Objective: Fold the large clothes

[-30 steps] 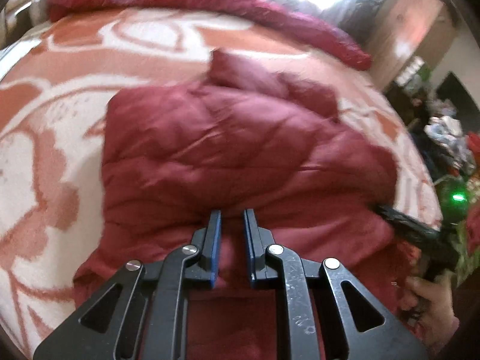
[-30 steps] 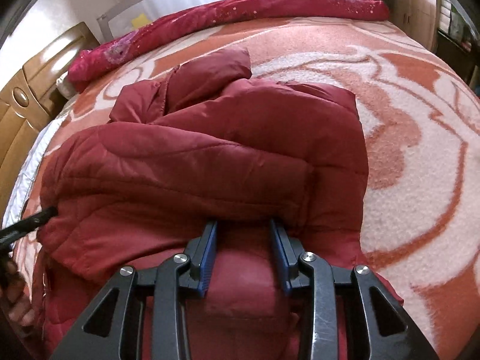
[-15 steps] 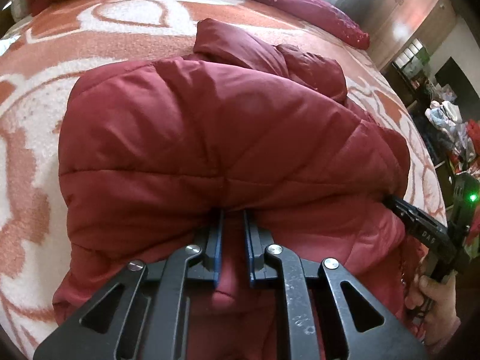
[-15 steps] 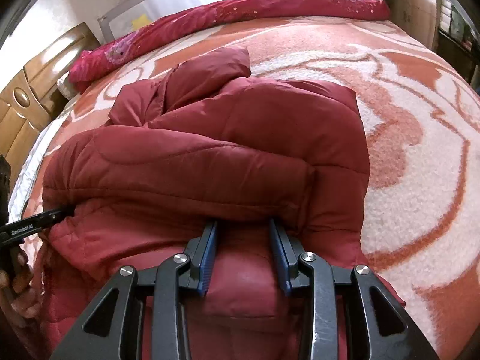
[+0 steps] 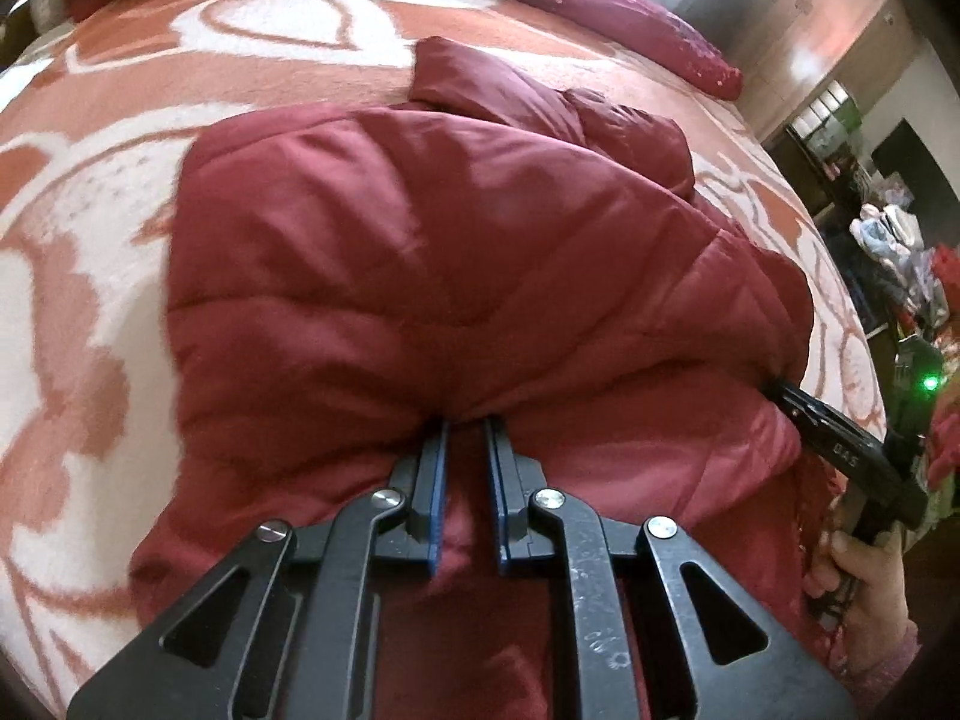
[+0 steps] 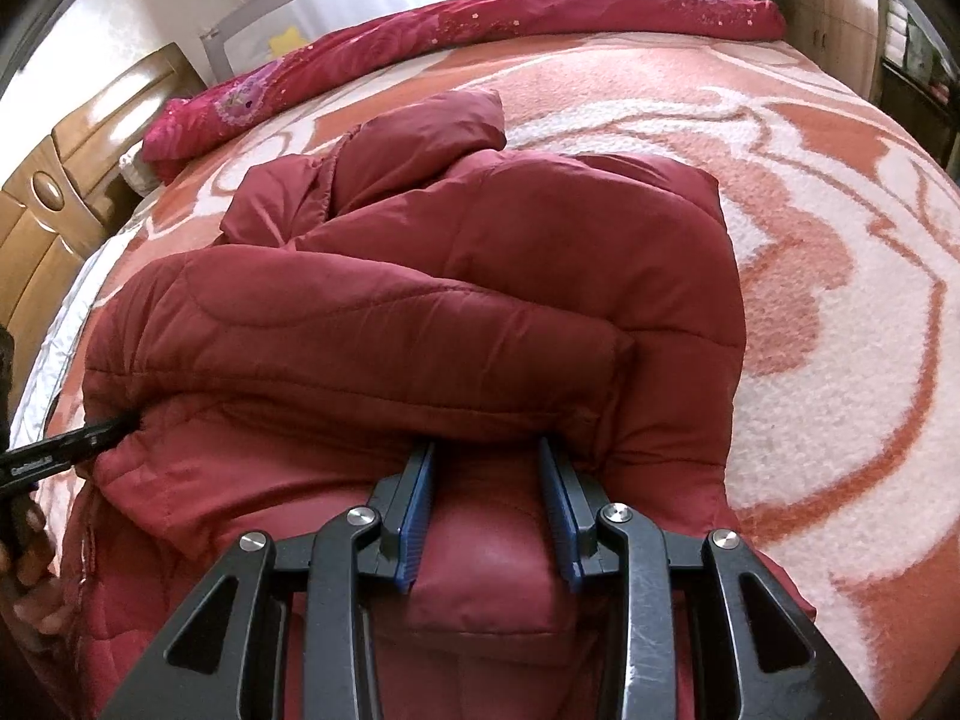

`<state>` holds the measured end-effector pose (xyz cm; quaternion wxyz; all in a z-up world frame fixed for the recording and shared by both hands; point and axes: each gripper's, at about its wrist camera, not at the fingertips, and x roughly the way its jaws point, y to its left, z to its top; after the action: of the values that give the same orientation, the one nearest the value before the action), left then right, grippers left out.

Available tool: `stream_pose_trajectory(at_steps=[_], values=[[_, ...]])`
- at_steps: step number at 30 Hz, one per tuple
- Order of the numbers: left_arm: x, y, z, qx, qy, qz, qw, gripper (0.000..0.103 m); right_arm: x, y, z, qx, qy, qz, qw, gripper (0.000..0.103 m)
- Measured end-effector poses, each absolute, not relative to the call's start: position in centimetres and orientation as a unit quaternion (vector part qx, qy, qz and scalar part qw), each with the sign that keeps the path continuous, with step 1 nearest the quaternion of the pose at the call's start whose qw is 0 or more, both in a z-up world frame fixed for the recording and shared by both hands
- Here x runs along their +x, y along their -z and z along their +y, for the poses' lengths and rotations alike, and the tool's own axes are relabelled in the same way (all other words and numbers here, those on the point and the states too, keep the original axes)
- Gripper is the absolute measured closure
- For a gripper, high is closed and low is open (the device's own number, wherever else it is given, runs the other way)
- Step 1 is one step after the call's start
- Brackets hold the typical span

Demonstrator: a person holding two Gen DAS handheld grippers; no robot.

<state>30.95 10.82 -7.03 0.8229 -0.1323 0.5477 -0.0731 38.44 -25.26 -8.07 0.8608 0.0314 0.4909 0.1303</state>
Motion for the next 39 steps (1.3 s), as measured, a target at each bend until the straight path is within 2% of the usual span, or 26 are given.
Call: stream_pose_trajectory(at_steps=[6,8,10,11,15,16,18,19,20,22,29,30,32,39], values=[[31.0,7.1,10.9,-0.131,0.055,0.552,0.821,0.092,36.2,5.9,-25.1,0.034,-0.117,0.483,0.867,0.065],[30.7,6.7,10.5,-0.126,0.055,0.546,0.826,0.092,34.5,4.8,-25.6,0.039,-0.121,0.478,0.869,0.06],[30.0,6.3,10.7,-0.137,0.058,0.538,0.829,0.091,33.2,4.2,-26.2,0.043,-0.124,0.477,0.869,0.049],[29.6,6.0,10.9,-0.143,0.06,0.535,0.83,0.089,32.6,4.0,-26.7,0.045,-0.124,0.48,0.867,0.047],[27.2,4.9,11.5,-0.145,0.059,0.525,0.837,0.085,29.8,3.9,-28.3,0.058,-0.132,0.492,0.858,0.047],[26.4,4.6,11.6,-0.142,0.058,0.523,0.839,0.084,29.1,3.9,-28.7,0.063,-0.134,0.495,0.856,0.047],[24.7,3.9,11.8,-0.135,0.05,0.517,0.844,0.074,27.6,3.9,-29.6,0.076,-0.14,0.498,0.853,0.047],[23.7,3.6,12.0,-0.133,0.045,0.515,0.846,0.065,26.7,3.8,-30.0,0.084,-0.144,0.498,0.851,0.044],[22.7,3.3,12.2,-0.133,0.04,0.511,0.848,0.061,26.1,3.7,-30.3,0.088,-0.145,0.498,0.85,0.042],[20.5,3.0,12.9,-0.139,0.036,0.507,0.85,0.06,24.7,3.6,-31.0,0.099,-0.15,0.498,0.848,0.037],[14.5,3.6,15.7,-0.169,0.011,0.516,0.84,0.06,20.6,3.0,-33.4,0.113,-0.151,0.5,0.845,0.033],[13.7,3.6,16.3,-0.175,0.007,0.517,0.838,0.058,20.2,2.9,-33.9,0.115,-0.15,0.498,0.846,0.032],[12.2,3.6,17.3,-0.186,0.0,0.515,0.837,0.047,19.2,2.7,-34.9,0.116,-0.14,0.494,0.85,0.03],[9.2,4.0,19.3,-0.191,-0.01,0.522,0.831,0.046,16.8,3.1,-38.8,0.137,-0.102,0.5,0.849,0.029]])
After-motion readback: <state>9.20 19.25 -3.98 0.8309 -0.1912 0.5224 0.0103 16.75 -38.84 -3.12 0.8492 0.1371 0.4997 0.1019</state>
